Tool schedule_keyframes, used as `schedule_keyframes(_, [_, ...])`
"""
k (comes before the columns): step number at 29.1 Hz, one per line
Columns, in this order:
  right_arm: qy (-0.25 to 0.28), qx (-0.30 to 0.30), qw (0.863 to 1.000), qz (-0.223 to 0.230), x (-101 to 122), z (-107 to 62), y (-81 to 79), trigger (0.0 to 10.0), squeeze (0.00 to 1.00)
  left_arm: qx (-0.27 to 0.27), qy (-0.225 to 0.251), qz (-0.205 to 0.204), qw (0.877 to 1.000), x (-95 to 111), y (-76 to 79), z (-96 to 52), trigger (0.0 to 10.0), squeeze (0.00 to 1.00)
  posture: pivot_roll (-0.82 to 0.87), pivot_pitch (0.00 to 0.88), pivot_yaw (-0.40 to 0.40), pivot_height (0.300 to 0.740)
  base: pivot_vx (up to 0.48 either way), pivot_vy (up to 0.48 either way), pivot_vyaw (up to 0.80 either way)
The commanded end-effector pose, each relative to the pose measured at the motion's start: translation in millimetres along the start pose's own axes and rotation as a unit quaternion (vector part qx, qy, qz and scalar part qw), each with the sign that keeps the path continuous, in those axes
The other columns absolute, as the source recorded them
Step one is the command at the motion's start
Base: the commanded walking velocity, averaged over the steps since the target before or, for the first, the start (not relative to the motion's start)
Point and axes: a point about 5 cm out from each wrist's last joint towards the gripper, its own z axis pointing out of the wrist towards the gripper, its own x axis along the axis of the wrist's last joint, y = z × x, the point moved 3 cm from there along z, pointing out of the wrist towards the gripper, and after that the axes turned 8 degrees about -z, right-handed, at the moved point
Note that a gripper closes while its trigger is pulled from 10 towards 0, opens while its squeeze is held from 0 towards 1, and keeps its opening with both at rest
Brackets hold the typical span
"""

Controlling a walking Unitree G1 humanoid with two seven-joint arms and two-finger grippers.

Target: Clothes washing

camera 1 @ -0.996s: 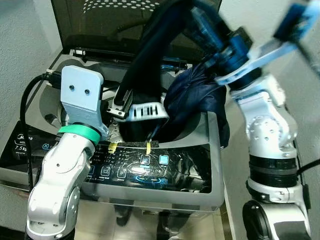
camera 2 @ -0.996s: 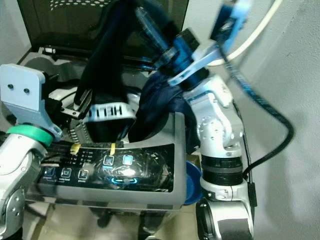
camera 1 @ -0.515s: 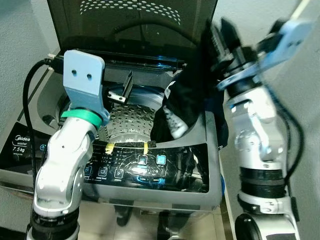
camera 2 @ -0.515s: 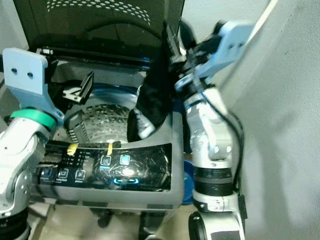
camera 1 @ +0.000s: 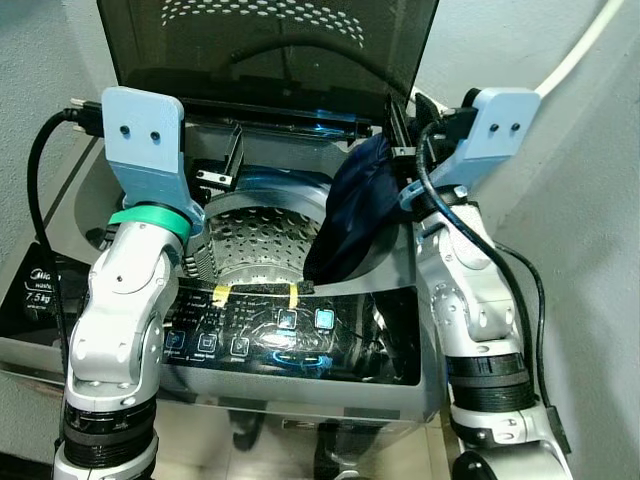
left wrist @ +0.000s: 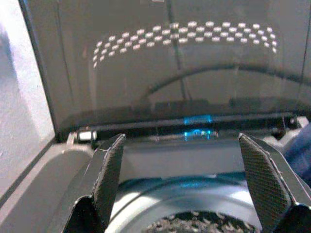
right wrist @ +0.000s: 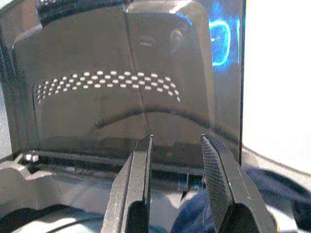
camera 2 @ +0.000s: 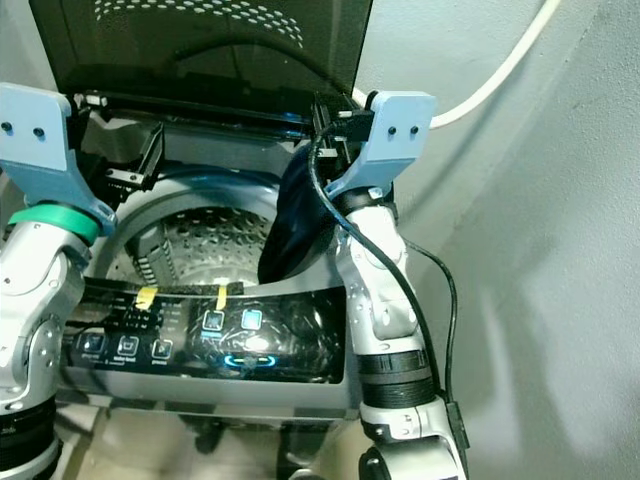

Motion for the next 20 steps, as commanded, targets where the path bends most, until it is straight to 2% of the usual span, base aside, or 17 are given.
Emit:
schedule_keyframes(1, [0.002, 0.004, 1.0, -0.006, -0.1, 0.3, -3.4, 10.0, 0.0, 0.0, 0.005, 0.005, 1.0, 0.4, 1.1, 0.3, 10.0, 0.0, 0.08, 0.028, -0.029, 0.74, -0.412, 0.0, 0.0])
schedule_keyframes(20, [-0.003, 0.019, 1.0, -0.018, -3.7, -1.9, -9.0, 10.0, 0.0, 0.002, 0.006, 0.004, 1.0, -2.8, 1.8, 1.2, 10.0, 0.0, 0.07, 0.033, -0.033, 0.74, -0.419, 0.0, 0.0])
